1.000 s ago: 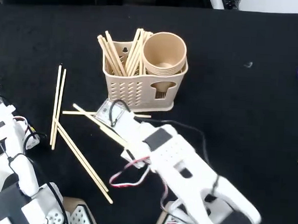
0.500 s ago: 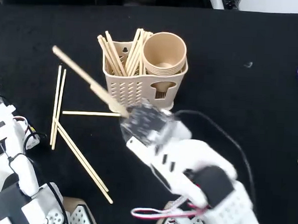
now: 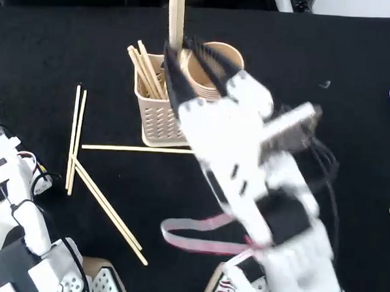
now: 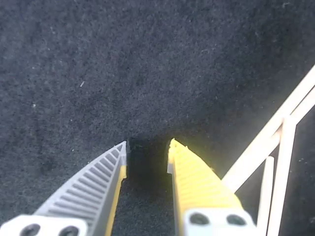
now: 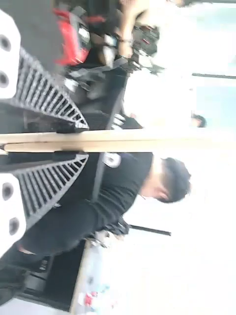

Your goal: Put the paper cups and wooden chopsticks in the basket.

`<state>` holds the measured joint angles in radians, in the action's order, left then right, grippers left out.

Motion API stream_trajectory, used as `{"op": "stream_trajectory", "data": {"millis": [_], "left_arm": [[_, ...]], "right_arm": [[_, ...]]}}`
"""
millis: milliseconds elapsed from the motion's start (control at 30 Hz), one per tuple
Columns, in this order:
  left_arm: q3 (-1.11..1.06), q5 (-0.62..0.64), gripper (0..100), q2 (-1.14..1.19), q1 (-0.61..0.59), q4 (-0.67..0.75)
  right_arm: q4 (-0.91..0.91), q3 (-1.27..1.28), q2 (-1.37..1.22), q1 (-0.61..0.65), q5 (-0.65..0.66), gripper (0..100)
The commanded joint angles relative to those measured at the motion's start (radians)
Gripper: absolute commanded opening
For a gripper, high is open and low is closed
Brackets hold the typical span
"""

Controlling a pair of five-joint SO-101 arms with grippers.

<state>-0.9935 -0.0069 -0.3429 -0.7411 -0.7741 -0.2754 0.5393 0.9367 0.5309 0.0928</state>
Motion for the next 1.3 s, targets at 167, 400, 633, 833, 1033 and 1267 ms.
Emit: {"op": "stream_trajectory", "data": {"millis": [167,400,633,833,1033,1267], "left_arm": [[0.051,0.008,14,-0.008,-0.01,0.005],[0.051,0.008,14,-0.008,-0.008,0.005],[0.051,0.008,14,-0.008,-0.008,0.005],[0.051,0.008,14,-0.008,-0.008,0.005],[0.05,0.008,14,-0.008,-0.008,0.005],[0.05,0.008,14,-0.008,-0.008,0.005]], "right_arm": [[0.242,-0.005,-0.28,-0.031,-0.018,1.1],[0.348,-0.004,-0.414,-0.04,-0.018,1.1],[0.345,0.01,-0.496,-0.08,-0.049,1.1],[0.345,0.015,-0.568,-0.095,-0.153,1.1],[0.345,0.03,-0.613,-0.097,-0.152,1.1],[0.35,0.094,-0.619,-0.095,-0.152,1.1]]}}
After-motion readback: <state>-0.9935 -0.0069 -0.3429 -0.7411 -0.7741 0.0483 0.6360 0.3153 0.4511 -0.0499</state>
